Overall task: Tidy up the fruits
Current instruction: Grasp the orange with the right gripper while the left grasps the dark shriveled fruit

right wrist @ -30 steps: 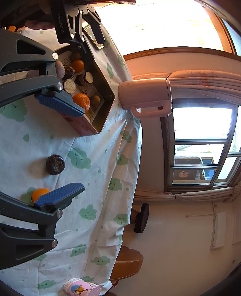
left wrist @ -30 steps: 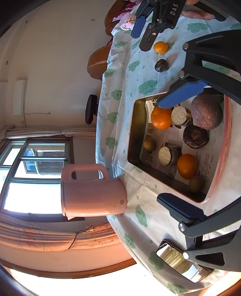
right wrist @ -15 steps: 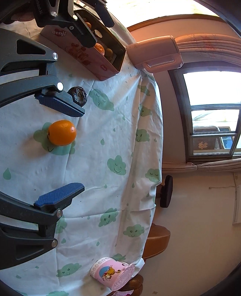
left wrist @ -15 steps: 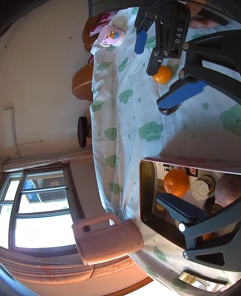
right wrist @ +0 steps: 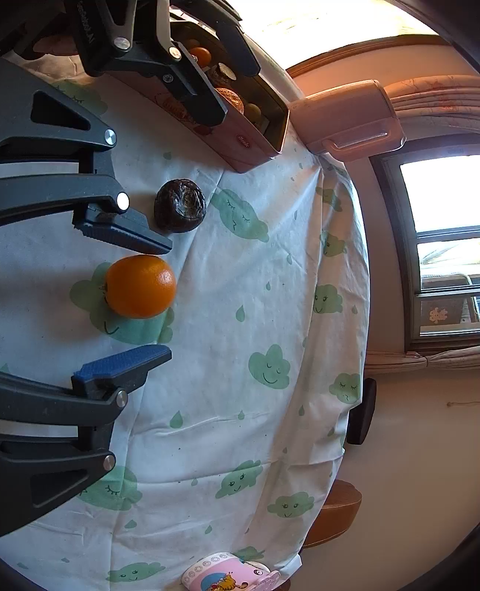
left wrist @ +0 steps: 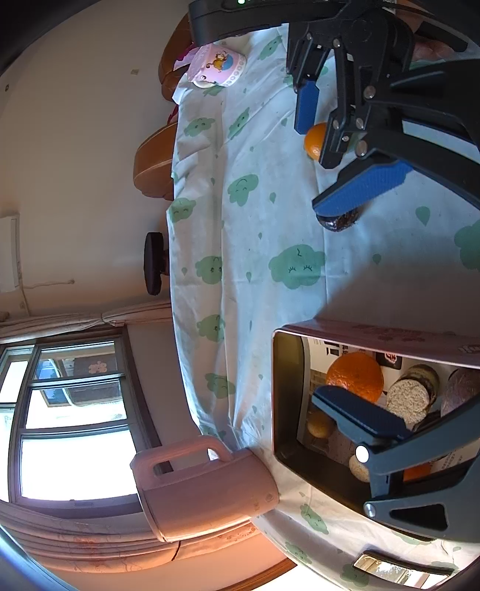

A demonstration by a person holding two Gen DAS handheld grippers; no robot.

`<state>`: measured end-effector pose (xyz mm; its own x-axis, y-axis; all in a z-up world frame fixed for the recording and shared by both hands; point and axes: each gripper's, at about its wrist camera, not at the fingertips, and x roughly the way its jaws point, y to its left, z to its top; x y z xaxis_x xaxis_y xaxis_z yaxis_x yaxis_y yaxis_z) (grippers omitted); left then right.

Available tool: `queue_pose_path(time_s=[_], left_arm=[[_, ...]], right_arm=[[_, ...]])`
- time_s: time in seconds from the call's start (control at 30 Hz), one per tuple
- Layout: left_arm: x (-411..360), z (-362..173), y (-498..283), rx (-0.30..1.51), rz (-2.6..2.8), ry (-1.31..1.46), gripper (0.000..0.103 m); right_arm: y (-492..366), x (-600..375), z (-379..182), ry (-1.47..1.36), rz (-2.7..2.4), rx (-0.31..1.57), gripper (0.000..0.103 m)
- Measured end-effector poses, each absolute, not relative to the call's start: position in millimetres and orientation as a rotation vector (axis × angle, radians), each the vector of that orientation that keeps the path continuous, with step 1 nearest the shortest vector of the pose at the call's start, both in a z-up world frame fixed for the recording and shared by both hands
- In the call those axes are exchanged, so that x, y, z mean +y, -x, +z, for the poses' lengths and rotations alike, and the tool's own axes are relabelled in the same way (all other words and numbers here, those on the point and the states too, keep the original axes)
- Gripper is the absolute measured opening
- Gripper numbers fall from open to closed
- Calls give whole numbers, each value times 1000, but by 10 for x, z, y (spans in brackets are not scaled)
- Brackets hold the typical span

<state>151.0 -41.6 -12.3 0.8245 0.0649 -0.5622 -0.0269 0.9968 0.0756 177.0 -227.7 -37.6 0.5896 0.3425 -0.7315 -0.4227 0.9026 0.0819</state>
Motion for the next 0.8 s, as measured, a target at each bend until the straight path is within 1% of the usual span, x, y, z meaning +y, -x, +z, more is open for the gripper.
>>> queue_pose_path(time_s=[0.07, 0.13, 0.17, 0.33, 0.47, 0.57, 0.63, 0.67, 0.8], left_arm=[[-435, -135, -1514, 601, 43, -67, 95], [-454, -150, -1524, 605, 40, -72, 94], [-465, -156, -1529, 608, 36, -75, 93], [-569, -179, -1558, 619, 3, -95, 83], [-683, -209, -1610, 637, -27, -115, 79], [-739, -238, -1682, 671, -61, -102, 72], [-773, -269, -1734, 695, -79, -96, 65], [-793, -289, -1762, 708, -86, -99, 64], [-836, -348, -1865, 754, -122, -82, 54]], right_arm=[[-1770, -2268, -380, 103, 460, 830, 50], [-1774, -2266, -389, 100, 469, 835, 39], [-1775, -2275, -388, 95, 470, 834, 37], [-1762, -2328, -363, 75, 439, 816, 36], [-1759, -2463, -324, 29, 374, 789, 36], [-1766, -2571, -307, -17, 341, 778, 36], [-1773, -2624, -303, -39, 323, 775, 36], [-1779, -2635, -306, -41, 316, 777, 36], [-1800, -2604, -322, -25, 298, 793, 36]])
